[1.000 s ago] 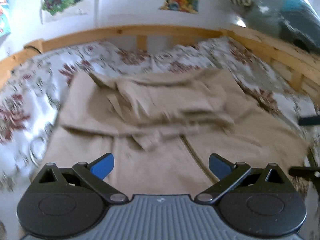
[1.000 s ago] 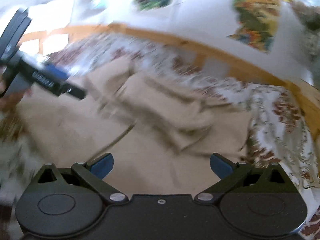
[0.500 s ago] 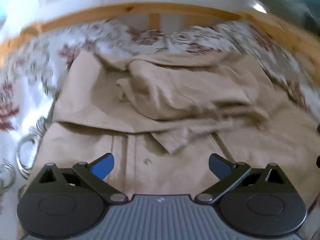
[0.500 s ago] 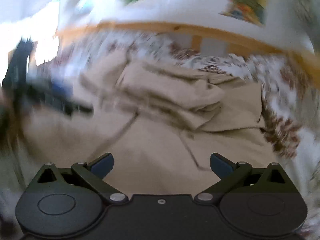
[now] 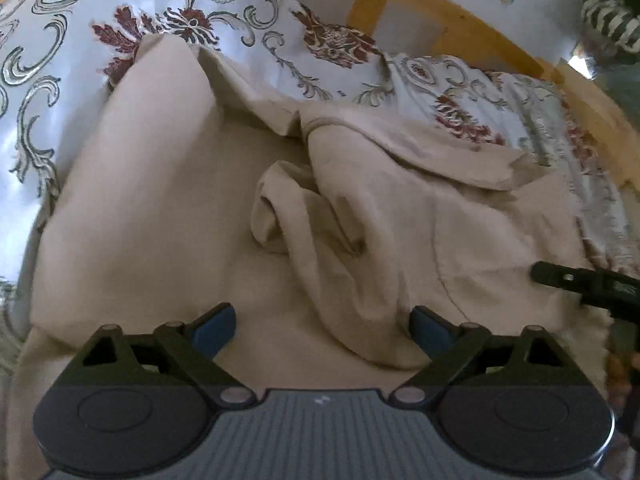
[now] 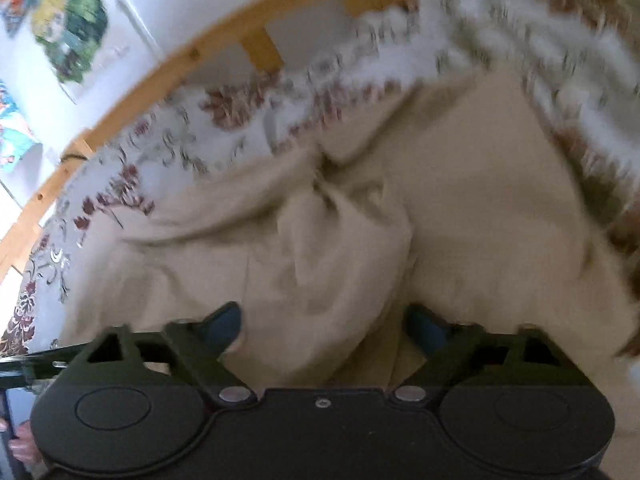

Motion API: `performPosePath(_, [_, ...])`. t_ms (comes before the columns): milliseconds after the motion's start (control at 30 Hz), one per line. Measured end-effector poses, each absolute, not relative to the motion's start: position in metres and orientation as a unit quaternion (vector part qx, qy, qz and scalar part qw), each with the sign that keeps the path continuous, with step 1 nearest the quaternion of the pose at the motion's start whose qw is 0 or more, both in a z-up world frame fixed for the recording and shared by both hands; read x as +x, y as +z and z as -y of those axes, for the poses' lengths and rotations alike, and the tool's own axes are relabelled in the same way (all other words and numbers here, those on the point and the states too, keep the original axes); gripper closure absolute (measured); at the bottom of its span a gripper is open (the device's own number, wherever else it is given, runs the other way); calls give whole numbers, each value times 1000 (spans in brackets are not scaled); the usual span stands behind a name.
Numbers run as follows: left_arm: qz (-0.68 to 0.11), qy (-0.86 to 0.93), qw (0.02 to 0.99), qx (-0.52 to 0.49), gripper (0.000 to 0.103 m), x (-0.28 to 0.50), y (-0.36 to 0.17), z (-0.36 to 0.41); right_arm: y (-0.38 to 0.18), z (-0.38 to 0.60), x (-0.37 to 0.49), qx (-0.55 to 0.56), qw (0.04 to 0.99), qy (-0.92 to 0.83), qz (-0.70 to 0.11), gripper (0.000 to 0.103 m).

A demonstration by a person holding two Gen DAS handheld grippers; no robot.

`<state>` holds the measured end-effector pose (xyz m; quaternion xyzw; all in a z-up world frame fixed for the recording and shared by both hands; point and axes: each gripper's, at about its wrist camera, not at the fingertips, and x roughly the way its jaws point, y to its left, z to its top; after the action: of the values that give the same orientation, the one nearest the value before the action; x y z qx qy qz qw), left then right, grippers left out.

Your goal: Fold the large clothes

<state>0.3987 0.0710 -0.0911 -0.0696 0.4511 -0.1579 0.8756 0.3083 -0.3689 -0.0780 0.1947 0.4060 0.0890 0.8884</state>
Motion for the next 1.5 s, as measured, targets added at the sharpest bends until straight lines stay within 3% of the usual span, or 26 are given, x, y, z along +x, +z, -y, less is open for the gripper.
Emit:
performPosePath(67, [-425,-152,892,-30,7,398,-98,-59,-82,359,303,160,905,89,-383,28])
performPosePath(233, [-397,-134,908,24,9,405,-107,-37,-92,352,318,143,923,83,-348,45])
performPosePath(400, [-393,-145,908,20,9,412,-105,-41,-93,348,339,146,921,79,-351,47])
performPosePath(533, [-409,-164,897,42,6,395,-94,-43,-81,356,317,125,925,87,-347,38])
performPosePath(633, [-395,-174,899,80,3,365,-84,-45,-67,361,288,82,934,94,-334,22])
performPosePath(700, [-386,-178,901,93,1,341,-76,-48,-58,359,263,36,938,107,-328,21])
performPosePath(833, [-379,-189,900,102,1,290,-61,-50,-41,347,208,-18,937,132,-323,2])
performPosePath(1033, [-348,-211,896,177,1,202,-50,-24,-26,320,121,-67,923,162,-343,1])
performPosePath(1267, [-349,-294,852,256,1,136,-63,5,-44,273,57,-209,863,229,-398,1])
performPosePath(1500, [-357,-328,847,220,1,126,-69,1,-65,271,53,-261,857,206,-393,4])
